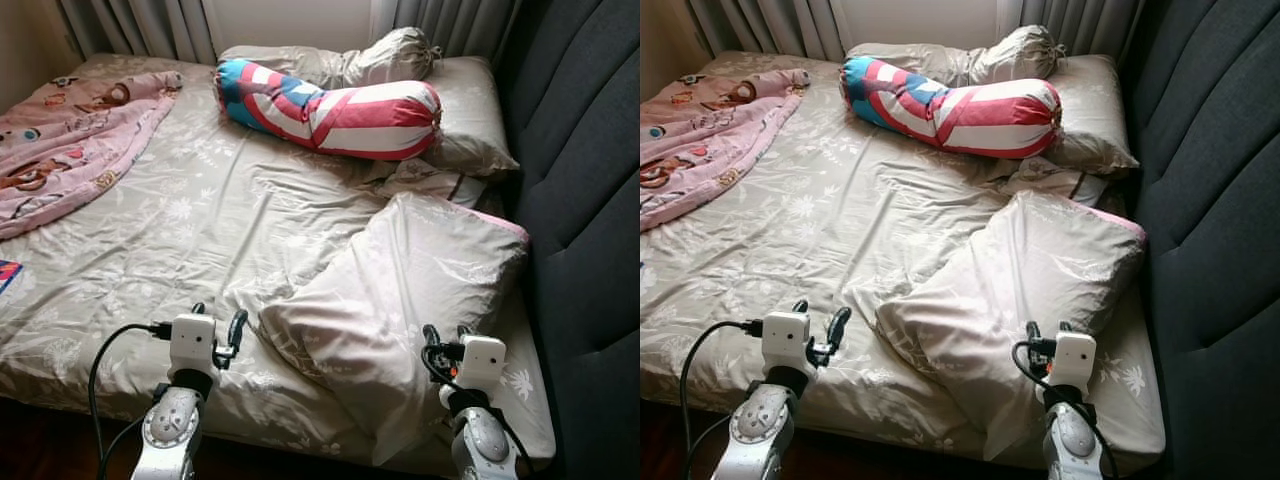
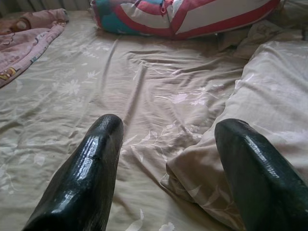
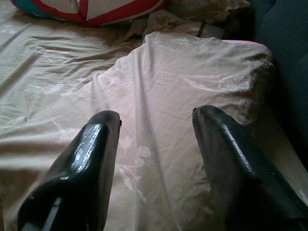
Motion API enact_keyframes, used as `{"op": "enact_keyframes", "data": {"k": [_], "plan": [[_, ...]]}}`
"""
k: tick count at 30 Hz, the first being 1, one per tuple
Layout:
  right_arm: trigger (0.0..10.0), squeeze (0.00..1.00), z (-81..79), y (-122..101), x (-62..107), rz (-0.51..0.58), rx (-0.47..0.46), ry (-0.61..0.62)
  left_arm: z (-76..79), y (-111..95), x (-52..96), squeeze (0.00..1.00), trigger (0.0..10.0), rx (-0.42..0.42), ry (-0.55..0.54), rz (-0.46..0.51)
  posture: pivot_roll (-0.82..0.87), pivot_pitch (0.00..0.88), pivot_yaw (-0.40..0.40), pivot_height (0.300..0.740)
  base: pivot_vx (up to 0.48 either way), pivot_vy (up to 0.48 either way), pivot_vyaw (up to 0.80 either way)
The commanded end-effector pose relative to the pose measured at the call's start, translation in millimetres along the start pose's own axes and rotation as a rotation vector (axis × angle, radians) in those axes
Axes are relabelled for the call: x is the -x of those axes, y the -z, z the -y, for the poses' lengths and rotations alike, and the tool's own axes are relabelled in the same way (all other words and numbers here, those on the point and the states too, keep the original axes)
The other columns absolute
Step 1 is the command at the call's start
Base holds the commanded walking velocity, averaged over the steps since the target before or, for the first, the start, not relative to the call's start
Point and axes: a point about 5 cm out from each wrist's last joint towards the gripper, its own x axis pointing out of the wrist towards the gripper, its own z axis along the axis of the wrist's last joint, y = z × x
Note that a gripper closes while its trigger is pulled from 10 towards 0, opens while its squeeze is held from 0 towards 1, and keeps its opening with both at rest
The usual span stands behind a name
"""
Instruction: Clean up the room
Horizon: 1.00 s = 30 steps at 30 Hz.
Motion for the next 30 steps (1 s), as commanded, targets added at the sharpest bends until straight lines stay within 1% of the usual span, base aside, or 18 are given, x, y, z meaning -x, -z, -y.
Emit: {"op": "enact_keyframes", "data": {"k": [1, 11, 13, 16, 21, 24, 28, 30], "plan": [[10.0, 0.0, -0.9, -0.3, 0.1, -0.005, -0.002, 0.002, 1.6, -1.0, 1.4, 0.0, 10.0, 0.009, 0.007, -0.004, -0.06, 0.196, -0.055, 0.74, 0.0, 0.0, 0.0], [10.0, 0.0, -1.7, 1.0, 0.3, -0.024, -0.01, 0.015, 5.4, 0.2, 0.5, 0.0, 10.0, 0.029, 0.01, -0.03, -0.06, 0.219, -0.057, 0.74, 0.0, 0.0, 0.0], [10.0, 0.0, -2.0, 1.2, 0.1, -0.029, -0.011, 0.015, 5.0, -0.3, 0.0, 0.0, 10.0, 0.028, 0.007, -0.03, -0.06, 0.223, -0.057, 0.74, 0.0, 0.48, 0.0], [10.0, 0.0, -1.9, 1.4, -0.3, -0.035, -0.011, 0.016, 4.4, -2.0, -0.4, 0.0, 10.0, 0.026, 0.003, -0.022, -0.05, 0.225, -0.059, 0.74, 0.0, 0.48, -0.7], [10.0, 0.0, -2.5, 1.1, -0.7, -0.038, -0.007, 0.015, 3.9, -4.2, -0.4, 0.0, 10.0, 0.023, 0.0, -0.015, -0.05, 0.23, -0.059, 0.74, 0.0, 0.0, -0.73], [10.0, 0.0, -3.7, 1.0, -1.0, -0.042, -0.007, 0.012, 3.9, -4.6, -1.1, 0.0, 10.0, 0.046, -0.011, -0.015, -0.05, 0.233, -0.06, 0.74, 0.0, 0.0, -0.72], [10.0, 0.0, -4.7, 0.6, -1.3, -0.042, -0.008, 0.01, 4.0, -5.4, -1.8, 0.0, 10.0, 0.043, -0.008, -0.014, -0.05, 0.234, -0.059, 0.74, 0.0, 0.391, -0.72], [10.0, 0.0, -4.8, 0.5, -1.4, -0.043, -0.008, 0.009, 4.3, -6.2, -1.9, 0.0, 10.0, 0.039, -0.005, -0.012, -0.05, 0.234, -0.059, 0.74, 0.0, 0.148, -0.72]]}}
